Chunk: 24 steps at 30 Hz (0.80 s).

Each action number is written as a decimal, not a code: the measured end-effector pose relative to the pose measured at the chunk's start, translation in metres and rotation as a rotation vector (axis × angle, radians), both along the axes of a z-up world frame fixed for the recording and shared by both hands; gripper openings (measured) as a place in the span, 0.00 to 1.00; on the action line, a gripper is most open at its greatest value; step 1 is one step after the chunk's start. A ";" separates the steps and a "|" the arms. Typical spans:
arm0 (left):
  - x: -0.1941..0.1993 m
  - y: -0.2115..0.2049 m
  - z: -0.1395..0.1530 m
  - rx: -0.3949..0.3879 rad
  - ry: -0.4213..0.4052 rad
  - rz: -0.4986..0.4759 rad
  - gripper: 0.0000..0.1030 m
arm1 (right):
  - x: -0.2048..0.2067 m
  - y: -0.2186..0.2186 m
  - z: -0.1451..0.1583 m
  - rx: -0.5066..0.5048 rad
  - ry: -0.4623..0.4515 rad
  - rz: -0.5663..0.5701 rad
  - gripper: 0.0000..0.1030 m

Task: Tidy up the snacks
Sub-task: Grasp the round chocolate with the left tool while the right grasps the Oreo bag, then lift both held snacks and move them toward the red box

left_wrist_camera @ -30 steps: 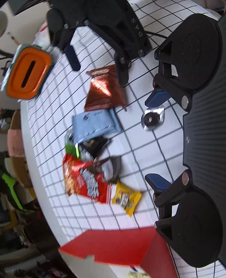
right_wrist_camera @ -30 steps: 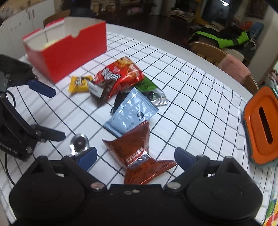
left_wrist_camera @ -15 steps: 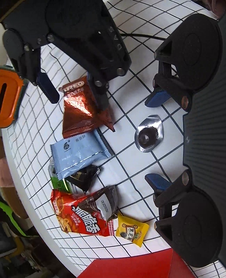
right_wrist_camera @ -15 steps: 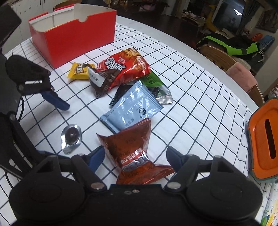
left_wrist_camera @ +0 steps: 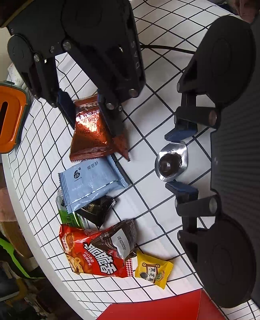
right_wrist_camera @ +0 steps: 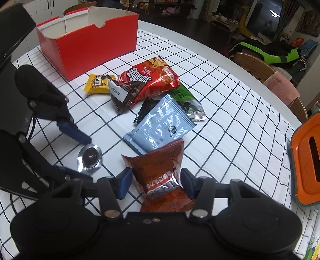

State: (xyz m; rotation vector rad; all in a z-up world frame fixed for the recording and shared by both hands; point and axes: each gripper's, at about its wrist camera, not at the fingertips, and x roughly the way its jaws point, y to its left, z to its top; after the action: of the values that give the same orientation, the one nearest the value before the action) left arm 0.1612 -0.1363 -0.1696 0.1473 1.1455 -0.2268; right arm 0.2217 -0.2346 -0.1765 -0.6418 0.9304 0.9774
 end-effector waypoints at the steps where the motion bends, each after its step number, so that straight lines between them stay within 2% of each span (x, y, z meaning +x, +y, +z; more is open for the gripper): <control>1: 0.000 0.000 0.000 0.000 0.000 0.001 0.40 | 0.000 0.000 0.000 0.002 0.001 -0.009 0.43; 11: -0.005 0.011 0.005 -0.037 0.013 0.054 0.39 | -0.012 -0.009 0.010 0.045 0.007 -0.100 0.32; 20: -0.019 0.033 0.023 -0.065 -0.009 0.117 0.39 | -0.023 -0.016 0.026 0.098 0.026 -0.194 0.26; 22: -0.022 0.040 0.028 -0.071 -0.018 0.130 0.39 | -0.027 -0.016 0.032 0.116 0.022 -0.205 0.20; 24: -0.025 0.047 0.032 -0.075 -0.024 0.141 0.39 | -0.030 -0.015 0.038 0.126 0.017 -0.212 0.19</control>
State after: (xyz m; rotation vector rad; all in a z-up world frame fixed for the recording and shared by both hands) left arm 0.1358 -0.0893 -0.1374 0.0025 1.1172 -0.1429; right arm 0.1912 -0.2500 -0.1381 -0.4200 0.9242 0.8452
